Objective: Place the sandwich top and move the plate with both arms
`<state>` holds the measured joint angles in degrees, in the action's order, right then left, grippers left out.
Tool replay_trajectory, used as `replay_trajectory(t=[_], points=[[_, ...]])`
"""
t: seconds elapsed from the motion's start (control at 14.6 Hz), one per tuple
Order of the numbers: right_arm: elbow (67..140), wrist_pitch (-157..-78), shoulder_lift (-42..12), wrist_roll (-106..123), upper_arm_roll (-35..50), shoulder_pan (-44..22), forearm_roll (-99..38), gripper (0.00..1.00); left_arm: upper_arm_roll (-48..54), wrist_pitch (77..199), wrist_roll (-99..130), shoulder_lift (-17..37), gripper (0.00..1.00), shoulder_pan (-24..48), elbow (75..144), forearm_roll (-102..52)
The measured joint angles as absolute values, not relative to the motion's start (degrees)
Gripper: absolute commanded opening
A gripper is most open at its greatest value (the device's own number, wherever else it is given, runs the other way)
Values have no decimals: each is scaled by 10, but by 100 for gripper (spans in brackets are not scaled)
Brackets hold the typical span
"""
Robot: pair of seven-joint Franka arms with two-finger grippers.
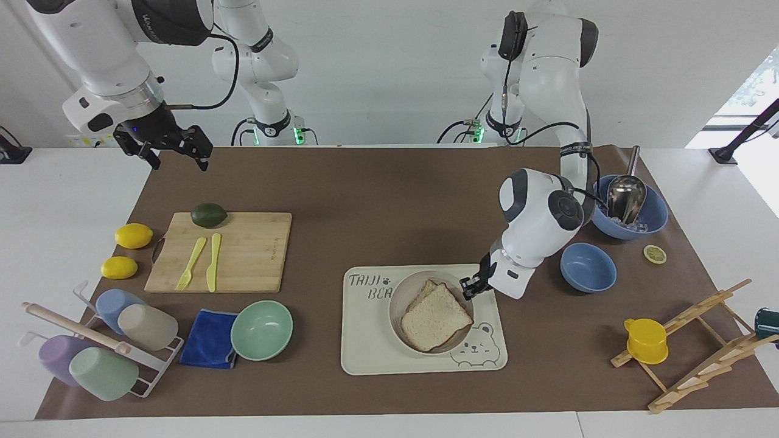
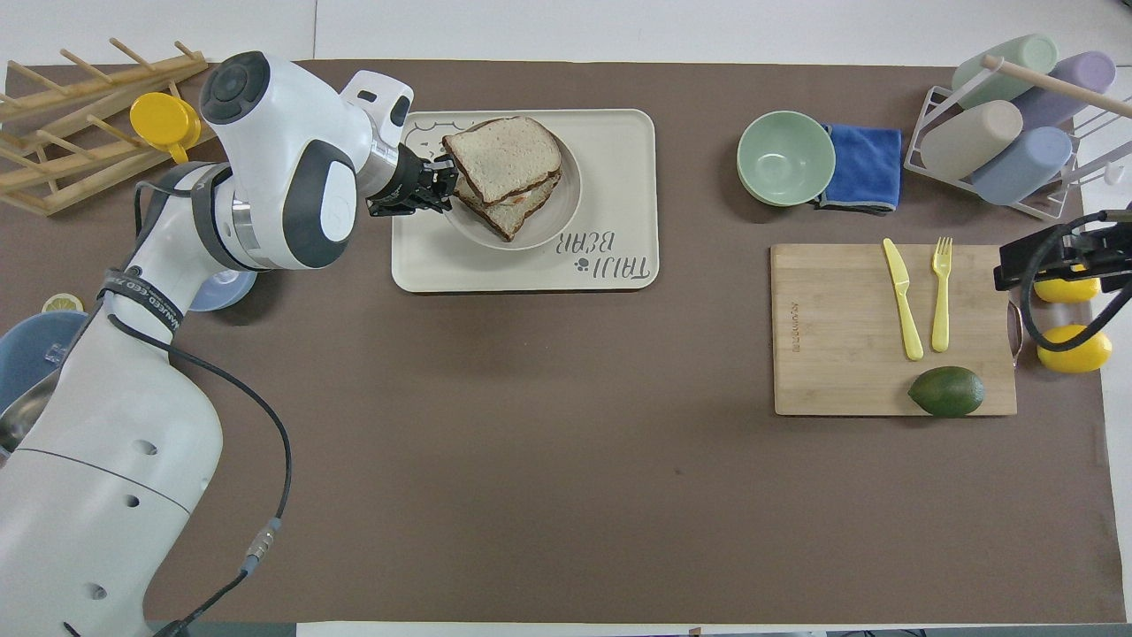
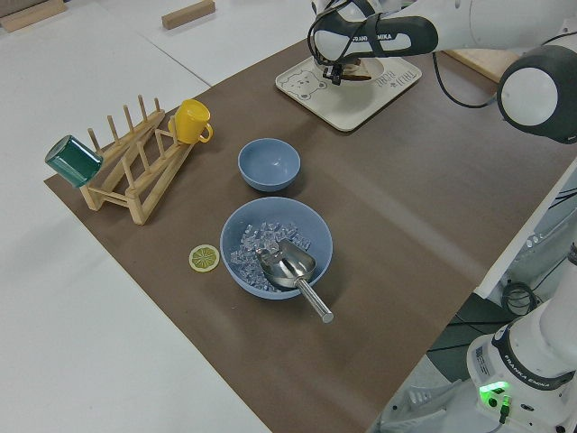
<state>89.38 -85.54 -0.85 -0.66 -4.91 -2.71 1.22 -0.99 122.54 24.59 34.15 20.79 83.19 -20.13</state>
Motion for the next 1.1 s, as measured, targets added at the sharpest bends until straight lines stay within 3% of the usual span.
replay_trajectory(t=[0.75, 0.89, 0.96, 1.1], points=[[894, -855, -9, -7, -49, -27, 12, 100, -9, 1276, 242, 341, 0, 216, 875, -201], [894, -855, -9, -7, -49, -27, 12, 100, -9, 1289, 229, 338, 90, 216, 889, -201], [894, -855, -9, -7, -49, -27, 12, 100, -9, 1289, 222, 336, 100, 216, 892, -201], [894, -855, -9, -7, -49, -27, 12, 100, -10, 1288, 219, 332, 100, 215, 894, -201]])
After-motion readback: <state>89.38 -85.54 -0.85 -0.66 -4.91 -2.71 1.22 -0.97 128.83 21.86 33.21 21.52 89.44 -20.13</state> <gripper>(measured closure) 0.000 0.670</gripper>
